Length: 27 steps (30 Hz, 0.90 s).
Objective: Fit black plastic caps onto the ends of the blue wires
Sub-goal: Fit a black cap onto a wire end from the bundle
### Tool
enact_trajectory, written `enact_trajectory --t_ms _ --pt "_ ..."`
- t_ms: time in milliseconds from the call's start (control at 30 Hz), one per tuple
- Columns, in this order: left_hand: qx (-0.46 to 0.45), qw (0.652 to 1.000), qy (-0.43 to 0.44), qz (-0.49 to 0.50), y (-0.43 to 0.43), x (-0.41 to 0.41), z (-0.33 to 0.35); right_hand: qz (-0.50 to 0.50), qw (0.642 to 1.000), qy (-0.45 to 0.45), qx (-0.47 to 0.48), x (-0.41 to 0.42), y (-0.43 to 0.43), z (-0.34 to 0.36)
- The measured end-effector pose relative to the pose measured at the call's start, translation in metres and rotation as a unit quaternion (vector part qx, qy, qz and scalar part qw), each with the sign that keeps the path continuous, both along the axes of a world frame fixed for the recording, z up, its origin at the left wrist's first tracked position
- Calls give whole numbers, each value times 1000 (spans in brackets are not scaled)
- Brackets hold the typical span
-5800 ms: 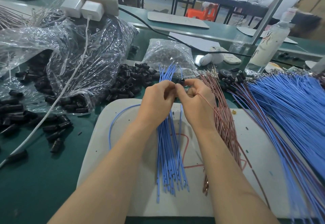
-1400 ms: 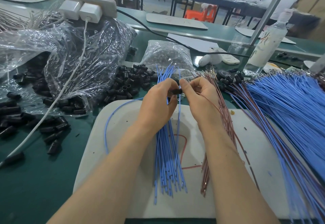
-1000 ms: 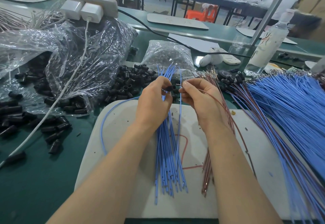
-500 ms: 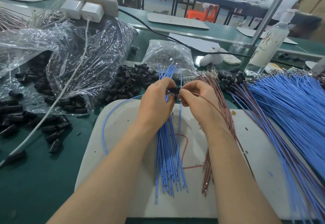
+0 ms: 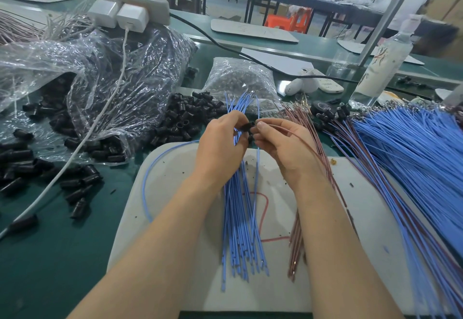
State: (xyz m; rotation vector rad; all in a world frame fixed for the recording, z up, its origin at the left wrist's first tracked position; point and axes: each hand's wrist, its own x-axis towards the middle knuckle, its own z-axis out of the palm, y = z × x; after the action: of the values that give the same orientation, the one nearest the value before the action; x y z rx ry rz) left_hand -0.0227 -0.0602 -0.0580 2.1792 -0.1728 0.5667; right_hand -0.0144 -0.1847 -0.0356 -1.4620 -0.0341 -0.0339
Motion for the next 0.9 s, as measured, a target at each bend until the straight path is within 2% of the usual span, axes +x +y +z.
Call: enact_trajectory --t_ms 67,200,333,667,900 --pt "-1 1000 -2 1 0 0 0 -14 999 -28 -33 -1 1 0" --pt "4 1000 -13 4 -1 0 0 -95 963 -130 -215 -2 -1 -2" --pt "20 1000 -19 4 -1 -2 1 -124 941 -153 -276 -3 -1 -2" --pt "23 1000 -5 11 -2 -2 2 -146 911 -197 -331 -5 1 -2" --pt "20 1000 -1 1 -4 -1 0 -143 929 -158 -303 -4 0 -3"
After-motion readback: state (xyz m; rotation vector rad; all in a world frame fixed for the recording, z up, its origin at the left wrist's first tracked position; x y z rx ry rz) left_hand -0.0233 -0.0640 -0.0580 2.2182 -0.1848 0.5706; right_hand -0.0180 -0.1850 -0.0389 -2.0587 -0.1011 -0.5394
